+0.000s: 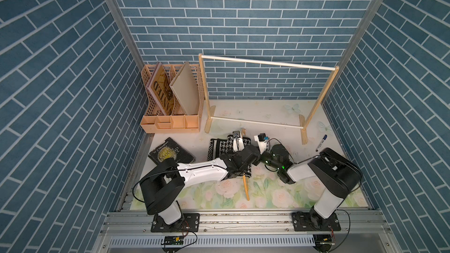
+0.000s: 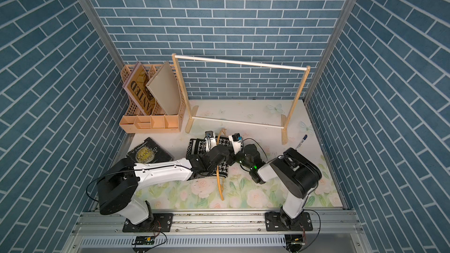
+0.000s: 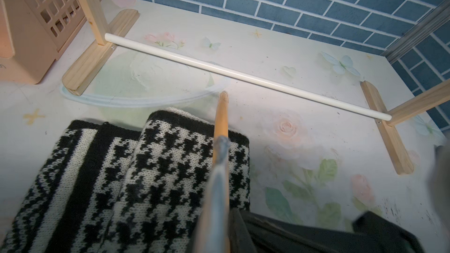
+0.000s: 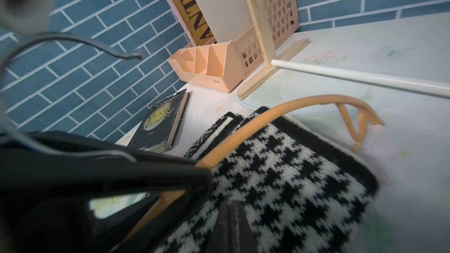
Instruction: Hang the scarf on the hanger
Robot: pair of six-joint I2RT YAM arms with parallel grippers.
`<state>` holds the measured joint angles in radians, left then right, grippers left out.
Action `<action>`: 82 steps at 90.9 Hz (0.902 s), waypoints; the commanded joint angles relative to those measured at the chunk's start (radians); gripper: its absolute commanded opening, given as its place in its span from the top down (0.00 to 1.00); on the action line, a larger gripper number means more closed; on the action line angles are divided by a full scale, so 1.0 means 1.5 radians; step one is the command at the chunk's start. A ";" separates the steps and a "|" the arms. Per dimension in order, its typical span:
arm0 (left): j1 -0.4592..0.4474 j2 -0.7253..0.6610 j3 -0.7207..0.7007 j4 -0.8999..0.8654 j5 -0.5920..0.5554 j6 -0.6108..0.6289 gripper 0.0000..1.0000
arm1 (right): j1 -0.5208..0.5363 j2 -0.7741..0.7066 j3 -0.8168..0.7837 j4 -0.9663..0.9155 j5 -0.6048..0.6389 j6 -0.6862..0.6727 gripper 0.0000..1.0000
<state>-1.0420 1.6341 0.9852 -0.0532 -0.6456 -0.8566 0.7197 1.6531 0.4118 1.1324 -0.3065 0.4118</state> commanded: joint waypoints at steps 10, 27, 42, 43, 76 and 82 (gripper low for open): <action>-0.001 0.031 0.046 -0.076 0.012 0.003 1.00 | 0.029 -0.218 -0.110 -0.247 0.174 -0.030 0.82; -0.004 0.073 0.133 -0.144 0.002 0.008 1.00 | 0.118 -0.468 -0.140 -0.515 0.337 0.025 0.50; -0.006 0.133 0.204 -0.183 -0.017 0.010 1.00 | 0.185 -0.607 -0.133 -0.667 0.413 0.108 0.40; -0.005 0.136 0.207 -0.184 -0.018 0.010 1.00 | 0.189 -0.611 -0.132 -0.676 0.419 0.113 0.40; -0.005 0.202 0.285 -0.205 -0.034 0.009 1.00 | 0.341 -0.517 -0.035 -0.737 0.576 0.174 0.39; -0.005 0.212 0.301 -0.211 -0.037 0.010 1.00 | 0.360 -0.488 -0.014 -0.731 0.589 0.170 0.39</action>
<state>-1.0515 1.9114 1.3983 -0.3161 -0.7067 -0.8444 1.2198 0.8623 0.3218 0.0551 0.4763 0.6327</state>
